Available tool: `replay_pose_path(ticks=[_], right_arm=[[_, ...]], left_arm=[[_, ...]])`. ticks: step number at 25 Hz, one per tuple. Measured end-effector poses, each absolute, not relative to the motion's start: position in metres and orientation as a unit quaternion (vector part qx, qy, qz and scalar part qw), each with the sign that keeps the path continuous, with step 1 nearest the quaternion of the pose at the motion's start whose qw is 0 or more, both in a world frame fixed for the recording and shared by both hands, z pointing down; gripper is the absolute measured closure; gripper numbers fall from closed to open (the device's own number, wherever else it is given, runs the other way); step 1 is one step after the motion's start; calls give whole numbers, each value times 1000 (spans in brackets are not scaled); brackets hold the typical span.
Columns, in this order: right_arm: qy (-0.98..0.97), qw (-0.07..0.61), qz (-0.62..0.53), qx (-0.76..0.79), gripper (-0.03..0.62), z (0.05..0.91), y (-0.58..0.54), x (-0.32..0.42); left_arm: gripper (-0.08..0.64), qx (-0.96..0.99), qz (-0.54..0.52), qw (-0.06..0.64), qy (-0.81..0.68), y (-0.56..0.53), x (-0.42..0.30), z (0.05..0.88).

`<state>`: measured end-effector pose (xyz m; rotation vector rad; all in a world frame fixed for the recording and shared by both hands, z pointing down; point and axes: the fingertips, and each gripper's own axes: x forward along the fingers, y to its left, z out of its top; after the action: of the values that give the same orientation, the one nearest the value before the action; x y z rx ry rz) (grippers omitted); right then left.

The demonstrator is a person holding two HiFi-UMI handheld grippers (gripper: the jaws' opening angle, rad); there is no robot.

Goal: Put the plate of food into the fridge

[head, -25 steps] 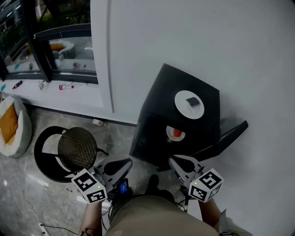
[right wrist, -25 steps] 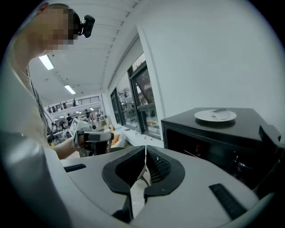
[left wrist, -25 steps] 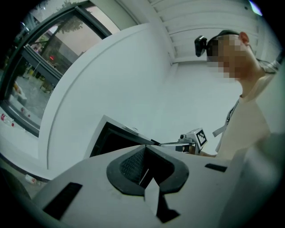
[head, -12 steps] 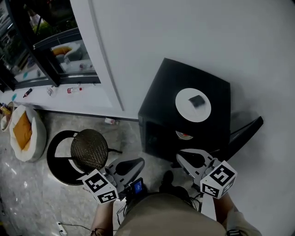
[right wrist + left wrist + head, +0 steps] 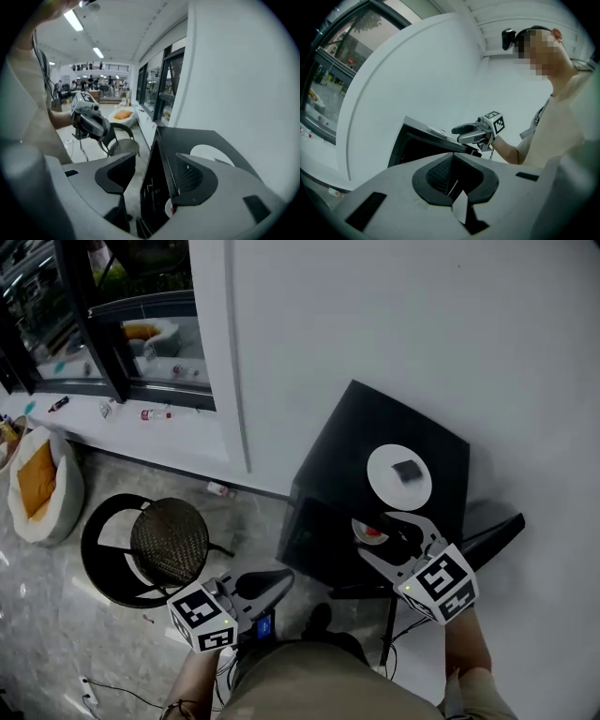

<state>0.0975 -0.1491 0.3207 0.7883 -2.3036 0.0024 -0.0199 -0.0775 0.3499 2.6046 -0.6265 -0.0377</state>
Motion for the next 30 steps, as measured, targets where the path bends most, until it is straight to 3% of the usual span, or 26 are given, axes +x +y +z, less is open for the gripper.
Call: replay_pose_path(ticks=[6, 12, 30], right_arm=[[-837, 450, -44, 307, 359, 330, -178, 111], [-849, 405, 62, 334, 359, 328, -215, 125], [-827, 458, 126, 302, 367, 354, -225, 136]], left_arm=[[549, 945, -23, 233, -229, -68, -29, 353], [549, 944, -30, 240, -223, -63, -31, 353], [549, 941, -15, 246, -231, -60, -30, 366]])
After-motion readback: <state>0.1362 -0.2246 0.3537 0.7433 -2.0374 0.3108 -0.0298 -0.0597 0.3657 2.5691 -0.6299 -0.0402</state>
